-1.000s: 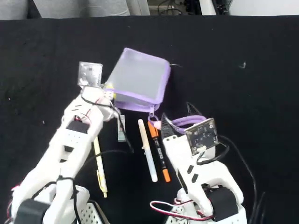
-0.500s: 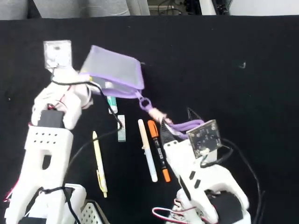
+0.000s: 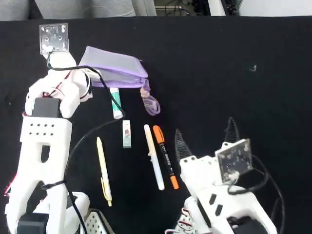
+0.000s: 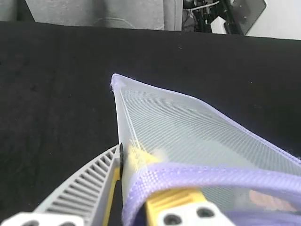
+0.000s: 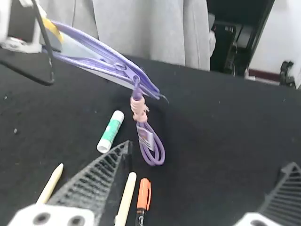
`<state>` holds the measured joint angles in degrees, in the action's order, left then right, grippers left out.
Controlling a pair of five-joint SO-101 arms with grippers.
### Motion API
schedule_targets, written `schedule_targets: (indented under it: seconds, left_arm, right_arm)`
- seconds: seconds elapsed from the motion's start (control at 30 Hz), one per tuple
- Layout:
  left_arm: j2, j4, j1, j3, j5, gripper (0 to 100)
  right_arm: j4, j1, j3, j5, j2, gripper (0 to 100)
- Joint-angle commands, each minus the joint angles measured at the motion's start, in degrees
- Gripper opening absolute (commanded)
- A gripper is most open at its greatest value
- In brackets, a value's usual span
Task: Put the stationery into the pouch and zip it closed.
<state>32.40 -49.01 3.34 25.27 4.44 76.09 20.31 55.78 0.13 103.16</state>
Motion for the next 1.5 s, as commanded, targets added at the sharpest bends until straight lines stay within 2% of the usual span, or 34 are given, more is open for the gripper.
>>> schedule_targets:
  seconds: [0.0, 0.1, 0.2, 0.37, 0.53, 0.63, 0.77, 1.13, 1.37, 1.47]
  left_arm:
    - [-0.97, -4.13, 1.36, -8.48, 0.79, 3]
    - [-1.93, -7.82, 4.26, -12.62, 1.41, 3]
    - [-3.43, -10.81, 10.15, -16.4, 3.78, 3]
    - [-6.77, -14.68, 19.47, -21.58, 3.78, 3]
    - [-10.2, -15.56, 24.57, -21.85, 3.69, 3]
    - [-12.48, -15.12, 24.84, -20.18, 3.69, 3]
    - [-16.09, -15.03, 24.48, -20.18, 3.6, 3]
    - [-22.86, -12.22, 24.84, -20.09, 3.78, 3]
    - [-23.56, -12.22, 24.48, -20.18, 3.96, 3]
    - [-23.65, -12.22, 24.48, -20.18, 4.04, 3]
  right_arm:
    - [0.44, 0.53, -3.56, 2.55, 4.79, 44.0]
    - [0.44, 0.26, -3.82, 5.36, 1.19, 43.8]
    - [0.44, 0.26, -5.14, 5.27, -6.2, 43.7]
    - [0.44, 0.26, -8.31, 5.27, -21.23, 40.3]
    - [-0.26, 0.35, -8.84, 2.55, -33.54, 38.2]
    - [-1.76, 0.26, -8.57, -1.05, -39.52, 38.2]
    - [-4.22, 0.53, -7.87, -1.05, -47.78, 38.2]
    - [-19.43, 0.62, -5.32, -1.05, -70.46, 38.2]
    - [-24.44, 9.14, -6.11, -1.49, -83.21, 38.1]
    - [-24.44, 10.55, -7.69, -1.58, -86.64, 37.9]
